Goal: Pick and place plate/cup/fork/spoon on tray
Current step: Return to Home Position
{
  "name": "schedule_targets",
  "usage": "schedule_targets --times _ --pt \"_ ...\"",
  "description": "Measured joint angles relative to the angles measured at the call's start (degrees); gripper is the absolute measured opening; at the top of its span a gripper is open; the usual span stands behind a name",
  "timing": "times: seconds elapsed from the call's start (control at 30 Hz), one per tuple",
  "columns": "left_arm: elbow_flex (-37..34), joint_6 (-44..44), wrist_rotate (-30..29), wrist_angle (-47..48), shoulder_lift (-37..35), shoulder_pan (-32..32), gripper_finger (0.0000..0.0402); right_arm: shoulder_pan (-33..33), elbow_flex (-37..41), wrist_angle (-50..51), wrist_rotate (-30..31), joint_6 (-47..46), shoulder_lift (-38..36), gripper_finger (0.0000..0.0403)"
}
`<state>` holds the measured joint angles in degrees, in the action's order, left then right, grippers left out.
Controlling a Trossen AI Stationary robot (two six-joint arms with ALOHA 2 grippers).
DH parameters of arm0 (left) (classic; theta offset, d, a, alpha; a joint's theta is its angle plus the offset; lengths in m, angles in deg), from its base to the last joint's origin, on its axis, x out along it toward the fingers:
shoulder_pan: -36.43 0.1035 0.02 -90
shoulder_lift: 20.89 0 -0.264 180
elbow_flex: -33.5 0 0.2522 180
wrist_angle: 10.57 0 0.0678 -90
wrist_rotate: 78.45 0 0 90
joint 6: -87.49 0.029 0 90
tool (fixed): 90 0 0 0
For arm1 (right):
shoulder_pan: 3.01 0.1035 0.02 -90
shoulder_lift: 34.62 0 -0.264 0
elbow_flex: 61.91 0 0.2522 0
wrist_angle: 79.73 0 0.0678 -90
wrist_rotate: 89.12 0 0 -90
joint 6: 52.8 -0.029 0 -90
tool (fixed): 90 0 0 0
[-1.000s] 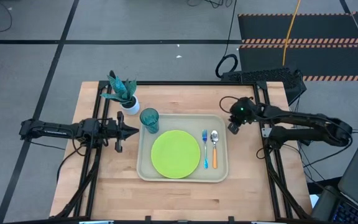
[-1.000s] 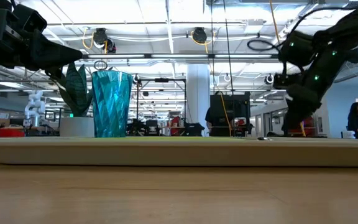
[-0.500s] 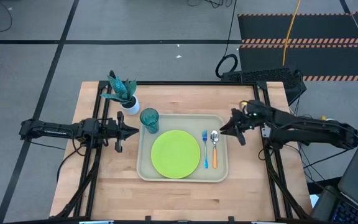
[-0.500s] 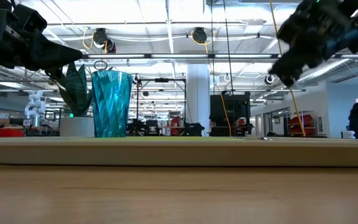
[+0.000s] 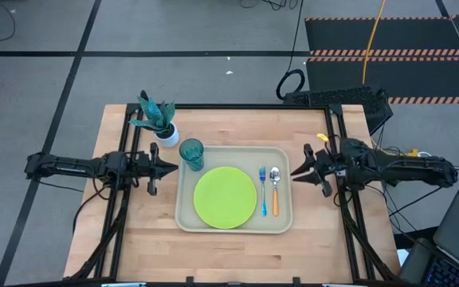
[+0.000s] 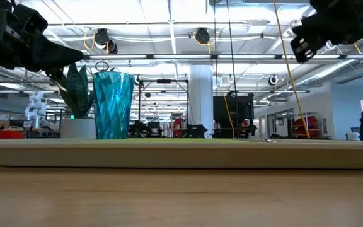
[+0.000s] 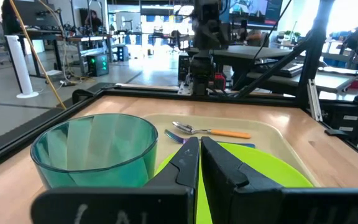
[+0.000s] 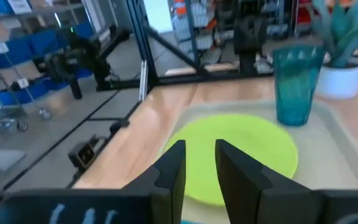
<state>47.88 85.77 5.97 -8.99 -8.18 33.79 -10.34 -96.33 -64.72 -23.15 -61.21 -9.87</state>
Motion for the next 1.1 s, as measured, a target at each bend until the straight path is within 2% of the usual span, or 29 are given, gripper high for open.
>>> schedule_targets --times 0.1,0.23,0.33,0.43,0.53,0.73,0.93,1.1 --pt "0.0 0.0 0.0 0.0 0.0 0.0 0.0021 0.9 2.0 -4.2 -1.6 0.0 0.6 0.008" --pt "0.0 0.0 0.0 0.0 0.0 0.0 0.0021 1.8 7.4 -26.7 -1.6 -10.7 2.7 0.008" --pt "0.0 0.0 0.0 0.0 0.0 0.0 0.0021 1.7 10.7 -45.0 -1.2 -13.8 4.4 0.008" --pt "0.0 0.0 0.0 0.0 0.0 0.0 0.0021 1.7 11.7 -49.6 -0.2 -16.8 3.5 0.0078" --pt "0.0 0.0 0.0 0.0 0.0 0.0 0.0021 1.8 12.1 -45.1 0.3 -14.8 1.2 0.007" --pt "0.0 0.0 0.0 0.0 0.0 0.0 0.0021 1.8 12.1 -27.4 6.1 -7.8 -4.0 0.0051" --pt "0.0 0.0 0.0 0.0 0.0 0.0 0.0021 1.8 12.1 -13.8 6.2 -7.3 -9.0 0.004" --pt "0.0 0.0 0.0 0.0 0.0 0.0 0.0021 1.8 12.1 -2.9 10.0 -6.2 -12.8 0.003"
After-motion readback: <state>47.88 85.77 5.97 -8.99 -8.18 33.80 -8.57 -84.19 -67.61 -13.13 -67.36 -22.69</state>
